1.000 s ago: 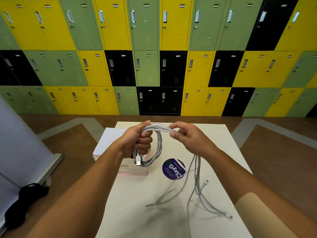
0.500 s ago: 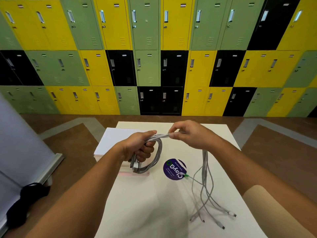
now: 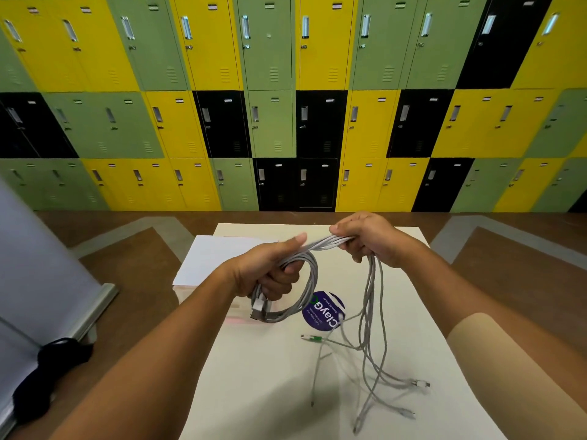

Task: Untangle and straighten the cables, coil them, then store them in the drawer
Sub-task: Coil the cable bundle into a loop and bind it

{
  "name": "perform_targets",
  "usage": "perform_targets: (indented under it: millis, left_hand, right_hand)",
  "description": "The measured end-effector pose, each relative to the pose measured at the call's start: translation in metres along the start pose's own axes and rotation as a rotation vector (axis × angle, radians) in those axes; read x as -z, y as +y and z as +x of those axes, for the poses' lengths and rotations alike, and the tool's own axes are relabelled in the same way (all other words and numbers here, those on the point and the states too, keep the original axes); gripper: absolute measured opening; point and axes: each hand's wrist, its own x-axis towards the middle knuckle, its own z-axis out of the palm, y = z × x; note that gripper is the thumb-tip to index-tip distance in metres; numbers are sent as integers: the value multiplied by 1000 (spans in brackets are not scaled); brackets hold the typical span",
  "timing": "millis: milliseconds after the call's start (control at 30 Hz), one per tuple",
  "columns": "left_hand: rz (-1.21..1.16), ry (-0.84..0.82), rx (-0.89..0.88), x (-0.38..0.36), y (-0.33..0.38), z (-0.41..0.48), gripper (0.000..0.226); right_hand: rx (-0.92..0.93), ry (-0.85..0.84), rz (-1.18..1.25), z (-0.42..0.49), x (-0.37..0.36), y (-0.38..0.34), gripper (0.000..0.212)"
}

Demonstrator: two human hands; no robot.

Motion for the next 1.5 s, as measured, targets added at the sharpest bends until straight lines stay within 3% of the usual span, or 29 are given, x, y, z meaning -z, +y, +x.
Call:
perform_targets:
  millis: [233, 400, 533, 733, 1033, 1200, 1300, 1400, 1500]
  left_hand:
    - [-128, -8, -40, 7, -7, 1, 51]
    - [-232, -65, -59, 12, -9, 3, 50]
    - [-268, -110, -51, 16, -10, 3, 50]
    - [-260, -91, -46, 21, -11, 2, 51]
    - [-226, -139, -57, 12, 7, 8, 52]
    - [-246, -132, -58, 11, 8, 15, 52]
    - [-259, -117, -57, 13, 6, 14, 53]
    - [-272, -88, -78, 16, 4, 12, 52]
    - [-284, -97, -105, 18, 6, 9, 52]
  right_hand:
    - [122, 87, -315, 0, -9, 10, 38]
    - [193, 29, -293, -2, -14, 13, 13]
    - [159, -16, -318, 0, -11, 10, 14]
    - [113, -65, -222, 0, -8, 1, 18]
    - [-13, -90, 265, 5, -14, 9, 40]
    - [-27, 33, 169, 10, -21, 11, 46]
    - [-65, 19, 201, 8, -20, 10, 40]
    - [44, 0, 172, 4, -18, 9, 18]
    - [147, 27, 130, 2, -16, 12, 14]
